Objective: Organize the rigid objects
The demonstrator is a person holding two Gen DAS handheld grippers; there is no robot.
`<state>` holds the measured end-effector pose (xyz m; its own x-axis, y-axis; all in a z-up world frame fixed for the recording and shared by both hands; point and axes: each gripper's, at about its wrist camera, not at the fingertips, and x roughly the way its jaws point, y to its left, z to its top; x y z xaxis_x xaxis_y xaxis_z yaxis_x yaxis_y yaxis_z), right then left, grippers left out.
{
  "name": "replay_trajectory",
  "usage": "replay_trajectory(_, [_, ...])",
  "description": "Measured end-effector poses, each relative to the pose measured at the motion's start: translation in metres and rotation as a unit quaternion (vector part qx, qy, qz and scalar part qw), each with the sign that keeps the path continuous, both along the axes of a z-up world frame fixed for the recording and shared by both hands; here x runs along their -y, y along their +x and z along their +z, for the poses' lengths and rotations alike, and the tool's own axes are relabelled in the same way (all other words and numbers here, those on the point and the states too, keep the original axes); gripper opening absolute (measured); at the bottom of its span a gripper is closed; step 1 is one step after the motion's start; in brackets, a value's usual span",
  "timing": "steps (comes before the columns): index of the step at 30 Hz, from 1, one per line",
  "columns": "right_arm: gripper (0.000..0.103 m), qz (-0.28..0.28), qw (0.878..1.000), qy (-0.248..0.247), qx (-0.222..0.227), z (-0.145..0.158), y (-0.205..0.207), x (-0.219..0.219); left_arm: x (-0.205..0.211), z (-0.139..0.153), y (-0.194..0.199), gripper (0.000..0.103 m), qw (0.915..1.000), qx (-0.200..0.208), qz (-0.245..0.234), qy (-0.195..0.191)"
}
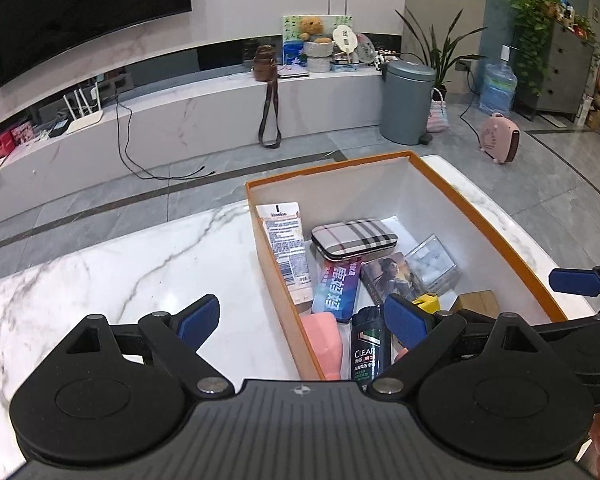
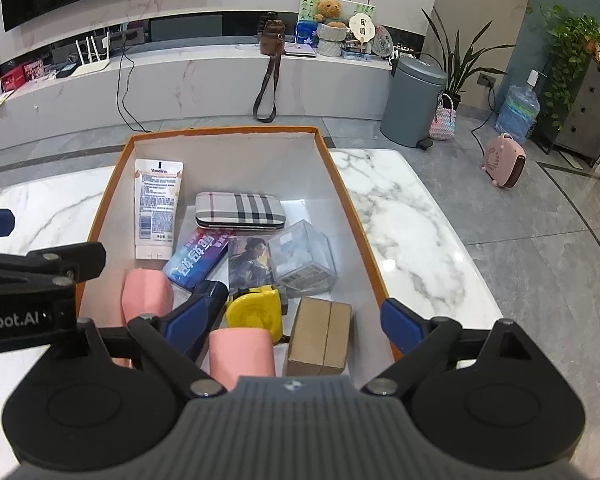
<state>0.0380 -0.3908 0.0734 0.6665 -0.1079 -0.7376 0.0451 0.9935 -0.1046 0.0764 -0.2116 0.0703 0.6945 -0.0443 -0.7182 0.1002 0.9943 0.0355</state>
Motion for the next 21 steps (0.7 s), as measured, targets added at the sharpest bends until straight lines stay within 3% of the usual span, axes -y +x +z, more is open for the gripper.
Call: replay_trajectory(21, [0.093,0.004,1.0,-0.007,-0.011,-0.0021,0.0024,-0.0034,0.0062,-0.0023,0.0007,0.103,1.0,0.004,-0.001,0.0])
